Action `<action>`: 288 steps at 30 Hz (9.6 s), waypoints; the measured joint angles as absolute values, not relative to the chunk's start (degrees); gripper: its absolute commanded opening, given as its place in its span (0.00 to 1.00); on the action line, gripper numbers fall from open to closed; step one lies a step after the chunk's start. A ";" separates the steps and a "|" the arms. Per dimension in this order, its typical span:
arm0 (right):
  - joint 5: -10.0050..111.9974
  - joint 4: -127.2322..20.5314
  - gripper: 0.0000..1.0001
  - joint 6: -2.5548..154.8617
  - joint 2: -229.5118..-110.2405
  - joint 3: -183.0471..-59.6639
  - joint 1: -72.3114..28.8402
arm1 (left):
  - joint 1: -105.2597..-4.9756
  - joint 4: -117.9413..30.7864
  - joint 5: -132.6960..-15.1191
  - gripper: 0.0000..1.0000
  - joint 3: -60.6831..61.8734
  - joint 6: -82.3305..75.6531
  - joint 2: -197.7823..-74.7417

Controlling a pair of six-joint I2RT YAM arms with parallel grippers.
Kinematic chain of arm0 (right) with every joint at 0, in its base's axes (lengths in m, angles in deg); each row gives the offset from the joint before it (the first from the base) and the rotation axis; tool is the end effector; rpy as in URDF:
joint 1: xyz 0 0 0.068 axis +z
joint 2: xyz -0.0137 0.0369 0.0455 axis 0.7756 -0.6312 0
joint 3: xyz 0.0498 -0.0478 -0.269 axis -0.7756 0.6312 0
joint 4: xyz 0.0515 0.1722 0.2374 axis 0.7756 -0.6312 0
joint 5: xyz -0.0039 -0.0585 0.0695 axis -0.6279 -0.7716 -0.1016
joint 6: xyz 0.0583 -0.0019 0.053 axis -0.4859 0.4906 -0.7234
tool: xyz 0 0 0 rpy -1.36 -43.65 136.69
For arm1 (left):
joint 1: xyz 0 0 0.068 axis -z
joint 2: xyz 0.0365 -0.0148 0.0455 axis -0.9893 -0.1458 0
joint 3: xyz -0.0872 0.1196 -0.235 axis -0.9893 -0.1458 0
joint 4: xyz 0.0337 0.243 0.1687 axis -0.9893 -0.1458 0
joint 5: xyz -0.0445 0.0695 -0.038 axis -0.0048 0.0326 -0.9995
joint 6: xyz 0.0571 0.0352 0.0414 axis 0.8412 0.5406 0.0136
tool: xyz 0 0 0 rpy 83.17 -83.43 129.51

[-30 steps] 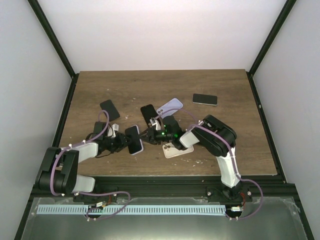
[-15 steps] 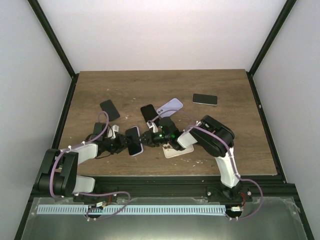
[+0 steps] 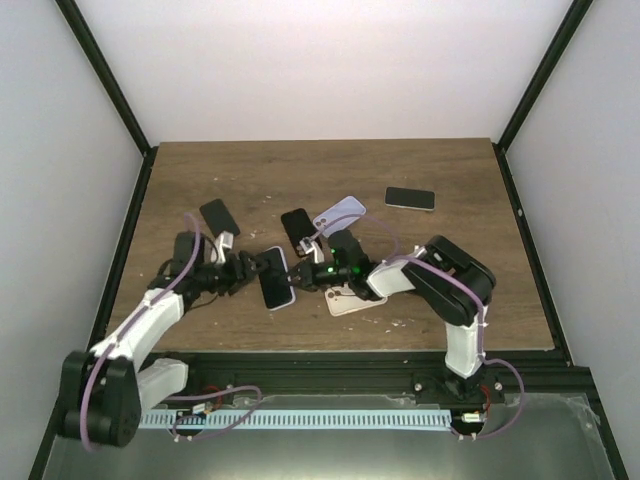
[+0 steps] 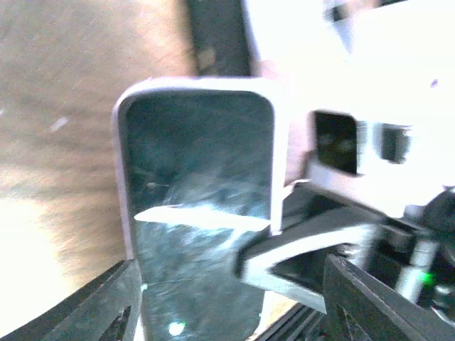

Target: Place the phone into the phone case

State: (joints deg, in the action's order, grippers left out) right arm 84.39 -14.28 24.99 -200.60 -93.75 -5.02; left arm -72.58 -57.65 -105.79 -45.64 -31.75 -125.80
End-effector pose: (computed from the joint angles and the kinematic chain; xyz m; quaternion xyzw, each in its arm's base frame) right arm 0.2552 0.3264 0.0821 -0.1029 0.8066 0.5771 0.0761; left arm 0.2332 -0.0812 0.1278 -0.1258 0.8838 -0.4245 0.1512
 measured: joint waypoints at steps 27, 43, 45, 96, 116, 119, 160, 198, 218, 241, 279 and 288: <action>101.64 10.12 0.12 11.18 -174.97 -83.39 -9.13 | -72.64 -34.22 -126.49 0.61 -43.26 -49.49 -104.86; 103.06 21.22 0.25 3.51 -178.09 -82.89 -9.17 | -72.64 -14.28 -127.73 0.10 -47.30 -63.42 -104.56; 102.95 21.88 0.24 3.57 -178.09 -82.58 -9.17 | -72.64 -16.14 -127.53 0.10 -47.19 -62.35 -104.49; 91.28 27.58 0.11 -4.56 -187.56 -85.53 -9.28 | -72.64 -37.91 -128.93 0.54 -41.42 -53.08 -106.74; 88.19 22.86 0.13 -1.63 -188.34 -86.60 -9.80 | -72.64 -51.94 -127.05 0.13 -39.17 -43.77 -108.73; 88.02 20.65 0.10 -0.38 -187.36 -86.63 -9.87 | -72.64 -53.69 -126.94 0.35 -37.82 -42.26 -109.41; 95.43 1.11 0.11 18.72 -178.53 -83.92 -9.24 | -72.69 -59.90 -116.26 0.22 -29.31 -33.52 -116.19; 78.01 3.10 0.08 14.52 -174.57 -83.76 -8.73 | -72.73 -57.36 -124.23 0.52 -39.17 -43.57 -108.51; 75.21 -0.94 0.14 13.65 -175.43 -85.38 -8.84 | -72.62 -50.65 -125.46 0.00 -39.43 -45.21 -111.77; 87.71 -2.67 0.31 18.02 -176.39 -87.72 -8.45 | -72.80 -46.94 -125.81 0.03 -37.73 -45.65 -111.97; 86.49 -11.87 0.68 17.26 -175.29 -79.02 -10.44 | -70.26 -52.75 -108.87 0.00 -39.04 -33.34 -121.96; 75.12 -36.92 0.86 28.40 -165.70 -84.11 -11.25 | -70.92 -56.25 -104.43 0.00 -38.01 -30.59 -135.09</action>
State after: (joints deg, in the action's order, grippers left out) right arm 75.12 -36.92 28.40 -165.70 -84.11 -11.25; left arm -70.92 -56.25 -104.43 -38.01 -30.59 -135.09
